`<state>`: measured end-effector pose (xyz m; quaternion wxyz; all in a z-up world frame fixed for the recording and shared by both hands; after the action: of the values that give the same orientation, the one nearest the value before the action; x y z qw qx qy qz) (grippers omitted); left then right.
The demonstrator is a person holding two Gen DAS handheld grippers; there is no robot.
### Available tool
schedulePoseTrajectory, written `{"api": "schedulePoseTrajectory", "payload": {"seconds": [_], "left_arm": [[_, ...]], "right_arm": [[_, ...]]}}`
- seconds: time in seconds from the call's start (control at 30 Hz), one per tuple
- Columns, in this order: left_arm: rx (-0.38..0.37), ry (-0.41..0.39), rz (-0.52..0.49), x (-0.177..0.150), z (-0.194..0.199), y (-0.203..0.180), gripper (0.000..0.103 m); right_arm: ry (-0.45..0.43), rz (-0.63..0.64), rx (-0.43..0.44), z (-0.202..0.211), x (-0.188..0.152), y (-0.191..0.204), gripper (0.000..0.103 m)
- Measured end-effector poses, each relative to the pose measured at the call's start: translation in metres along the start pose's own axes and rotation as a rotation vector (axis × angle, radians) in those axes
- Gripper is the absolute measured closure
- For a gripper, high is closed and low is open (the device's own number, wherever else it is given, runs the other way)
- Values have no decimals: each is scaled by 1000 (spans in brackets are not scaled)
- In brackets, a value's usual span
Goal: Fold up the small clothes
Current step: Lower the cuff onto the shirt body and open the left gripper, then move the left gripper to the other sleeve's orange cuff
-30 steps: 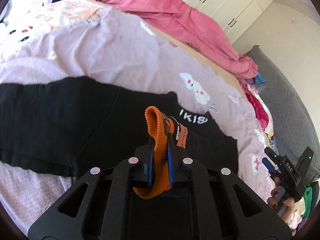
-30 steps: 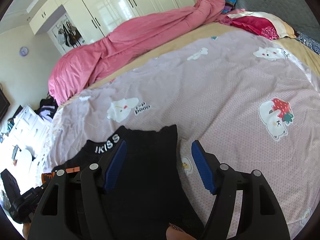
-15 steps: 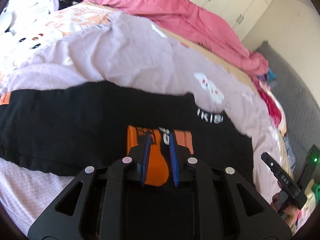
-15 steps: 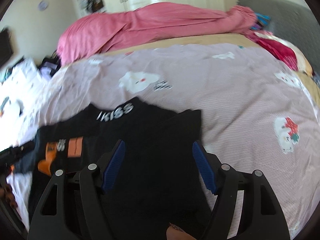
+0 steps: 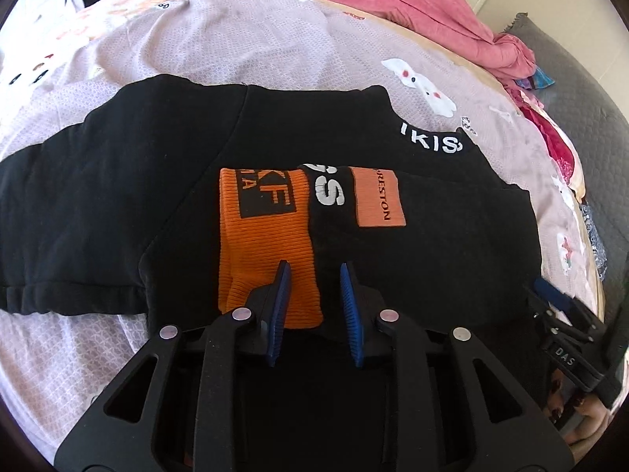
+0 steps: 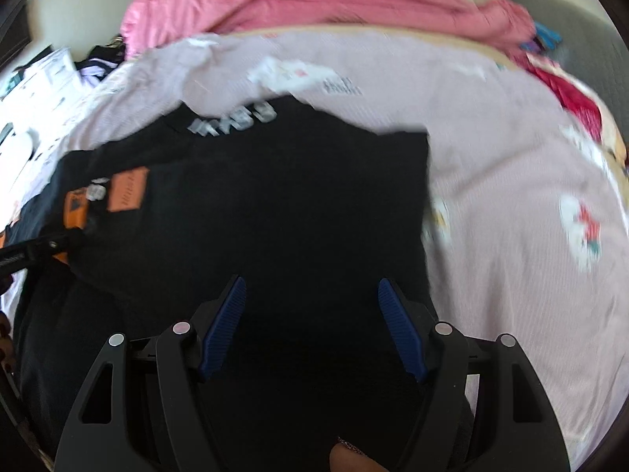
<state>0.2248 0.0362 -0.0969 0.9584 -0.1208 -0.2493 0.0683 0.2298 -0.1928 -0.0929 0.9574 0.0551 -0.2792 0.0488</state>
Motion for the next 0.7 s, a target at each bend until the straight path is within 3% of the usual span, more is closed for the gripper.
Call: {"api": "schedulePoseTrajectory", "payload": {"seconds": [0.33, 0.7], "left_arm": [[-55, -23, 10, -3, 14, 5, 84], [-48, -98, 9, -6, 56, 5, 54]], "right_arm": [[-17, -53, 29, 8, -11, -2, 31], [-62, -86, 100, 48, -11, 18, 21]]}}
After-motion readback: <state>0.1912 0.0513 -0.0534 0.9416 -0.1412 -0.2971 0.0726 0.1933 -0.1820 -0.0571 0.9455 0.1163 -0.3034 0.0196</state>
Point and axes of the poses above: each gripper's, at about its wrist camera, not at the fingertips, and z roughly against the way its jaws point, y to its left, x to its top, the point moved 7 cm from there along -z, roughly the way its jaws point, and after that the axes turned 1 degree about x, right-handed, at the moved point
